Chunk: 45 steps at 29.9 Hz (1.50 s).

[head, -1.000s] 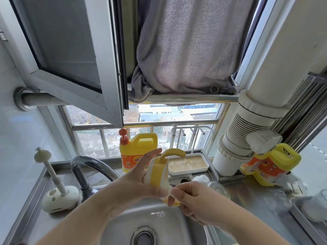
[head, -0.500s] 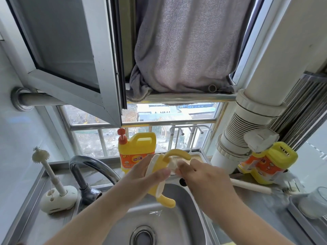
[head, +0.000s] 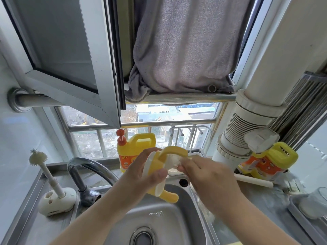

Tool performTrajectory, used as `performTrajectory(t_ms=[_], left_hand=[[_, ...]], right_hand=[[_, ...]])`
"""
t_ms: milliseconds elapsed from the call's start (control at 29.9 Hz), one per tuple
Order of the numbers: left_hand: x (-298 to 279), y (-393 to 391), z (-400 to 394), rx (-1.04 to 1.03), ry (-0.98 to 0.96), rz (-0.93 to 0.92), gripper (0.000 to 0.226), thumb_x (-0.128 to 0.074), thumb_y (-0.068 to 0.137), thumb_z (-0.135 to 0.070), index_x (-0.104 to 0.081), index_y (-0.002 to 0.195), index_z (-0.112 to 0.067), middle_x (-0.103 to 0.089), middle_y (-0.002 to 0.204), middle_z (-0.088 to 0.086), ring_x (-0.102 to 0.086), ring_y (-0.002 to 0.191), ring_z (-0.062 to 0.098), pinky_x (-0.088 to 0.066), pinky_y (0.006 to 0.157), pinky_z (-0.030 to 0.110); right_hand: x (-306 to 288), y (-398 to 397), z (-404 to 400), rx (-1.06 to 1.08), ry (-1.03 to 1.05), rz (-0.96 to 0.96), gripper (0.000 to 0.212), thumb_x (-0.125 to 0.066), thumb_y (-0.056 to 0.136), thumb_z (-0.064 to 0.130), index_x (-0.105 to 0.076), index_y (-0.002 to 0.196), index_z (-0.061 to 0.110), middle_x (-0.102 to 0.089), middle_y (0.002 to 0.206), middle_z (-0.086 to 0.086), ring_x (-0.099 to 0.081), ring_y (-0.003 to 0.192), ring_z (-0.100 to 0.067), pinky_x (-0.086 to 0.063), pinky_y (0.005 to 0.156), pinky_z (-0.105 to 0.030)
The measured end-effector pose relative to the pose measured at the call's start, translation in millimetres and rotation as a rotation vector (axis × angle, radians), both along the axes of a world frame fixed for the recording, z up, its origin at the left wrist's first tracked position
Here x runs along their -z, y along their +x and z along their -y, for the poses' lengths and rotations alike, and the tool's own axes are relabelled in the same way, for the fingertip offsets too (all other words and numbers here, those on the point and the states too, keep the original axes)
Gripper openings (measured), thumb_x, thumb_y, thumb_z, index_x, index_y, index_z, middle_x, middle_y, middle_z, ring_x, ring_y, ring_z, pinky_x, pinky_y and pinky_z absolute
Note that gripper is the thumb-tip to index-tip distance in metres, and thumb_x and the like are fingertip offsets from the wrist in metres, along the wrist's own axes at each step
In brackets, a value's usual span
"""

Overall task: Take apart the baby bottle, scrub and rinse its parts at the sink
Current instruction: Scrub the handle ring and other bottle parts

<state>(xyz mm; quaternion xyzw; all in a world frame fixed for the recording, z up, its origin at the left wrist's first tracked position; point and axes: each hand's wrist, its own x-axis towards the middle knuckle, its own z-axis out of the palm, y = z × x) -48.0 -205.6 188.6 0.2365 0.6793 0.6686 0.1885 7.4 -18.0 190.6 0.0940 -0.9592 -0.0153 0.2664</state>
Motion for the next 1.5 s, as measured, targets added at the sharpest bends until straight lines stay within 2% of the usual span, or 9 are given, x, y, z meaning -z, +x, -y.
performTrajectory(t_ms=[167,334,501,568,835,969,1103,1303,1504], left_hand=[[0,-4,1,-0.012,-0.037,-0.080,0.057,-0.069,0.055,-0.054,-0.054,0.109,-0.042,-0.067,0.090,-0.004,-0.063,0.073,0.007,-0.051,0.065,0.018],[10,-8,7,0.046,-0.019,-0.089,0.061,-0.075,0.055,-0.053,-0.053,0.111,-0.044,-0.063,0.084,0.006,-0.058,0.068,0.010,-0.047,0.058,0.021],[9,-7,4,0.044,0.001,-0.040,0.074,-0.068,0.048,-0.078,-0.055,0.111,-0.042,-0.068,0.096,-0.007,-0.065,0.084,0.005,-0.050,0.068,0.017],[4,-8,2,0.041,0.034,-0.015,0.066,-0.068,0.052,-0.067,-0.055,0.112,-0.041,-0.069,0.096,-0.010,-0.065,0.088,0.004,-0.052,0.071,0.020],[15,-8,8,0.075,0.002,-0.108,0.091,-0.083,0.048,-0.060,-0.043,0.126,-0.034,-0.064,0.101,0.000,-0.064,0.084,0.012,-0.051,0.067,0.022],[20,-10,12,0.129,-0.117,-0.119,0.104,-0.084,0.046,-0.061,-0.030,0.134,-0.044,-0.057,0.119,-0.009,-0.062,0.101,0.014,-0.050,0.077,0.024],[8,-8,12,0.108,-0.315,-0.173,0.100,-0.088,0.057,-0.036,-0.019,0.124,-0.064,-0.045,0.128,-0.012,-0.064,0.092,0.009,-0.052,0.072,0.019],[-10,-1,16,0.273,-0.025,0.236,0.091,-0.068,0.066,0.014,-0.044,0.119,-0.056,-0.061,0.116,0.012,-0.067,0.088,0.034,-0.055,0.080,0.047],[-15,3,4,0.102,0.041,0.314,0.041,-0.077,0.072,-0.035,-0.060,0.109,-0.037,-0.065,0.095,0.013,-0.067,0.082,0.031,-0.056,0.077,0.049]], right_hand=[[0,6,20,0.025,-0.428,0.568,0.032,-0.033,0.097,0.046,-0.052,0.086,0.024,-0.060,0.074,0.002,-0.055,0.065,-0.016,-0.044,0.062,-0.030],[-25,10,20,-0.047,-1.112,1.115,0.034,-0.042,0.098,0.041,-0.067,0.091,0.020,-0.043,0.048,0.011,-0.037,0.041,-0.005,-0.030,0.042,-0.017],[-13,-3,3,0.022,-0.037,0.273,0.020,-0.048,0.093,0.036,-0.061,0.082,0.025,-0.053,0.062,0.007,-0.054,0.053,-0.014,-0.032,0.047,-0.026],[-10,-4,0,0.012,0.072,0.094,0.008,-0.066,0.081,0.026,-0.065,0.088,0.022,-0.055,0.062,0.005,-0.053,0.047,-0.017,-0.031,0.040,-0.024],[-17,10,16,-0.056,-0.938,1.067,0.033,-0.041,0.099,0.040,-0.066,0.090,0.020,-0.040,0.046,0.011,-0.035,0.040,-0.002,-0.030,0.042,-0.013],[-23,15,15,-0.060,-1.345,1.143,0.035,-0.041,0.099,0.034,-0.064,0.075,0.025,-0.032,0.051,0.007,-0.023,0.042,-0.007,-0.016,0.038,-0.016],[-23,14,20,-0.026,-1.332,1.103,0.042,-0.040,0.099,0.037,-0.061,0.063,0.030,-0.032,0.048,0.008,-0.021,0.039,-0.006,-0.014,0.036,-0.016],[-25,18,14,0.010,-1.299,1.106,0.033,-0.043,0.097,0.042,-0.057,0.076,0.021,-0.034,0.052,0.005,-0.021,0.044,-0.009,-0.018,0.038,-0.016],[-18,19,18,0.018,-0.899,0.974,0.031,-0.042,0.097,0.042,-0.062,0.079,0.027,-0.045,0.051,0.011,-0.038,0.046,-0.005,-0.032,0.048,-0.019]])
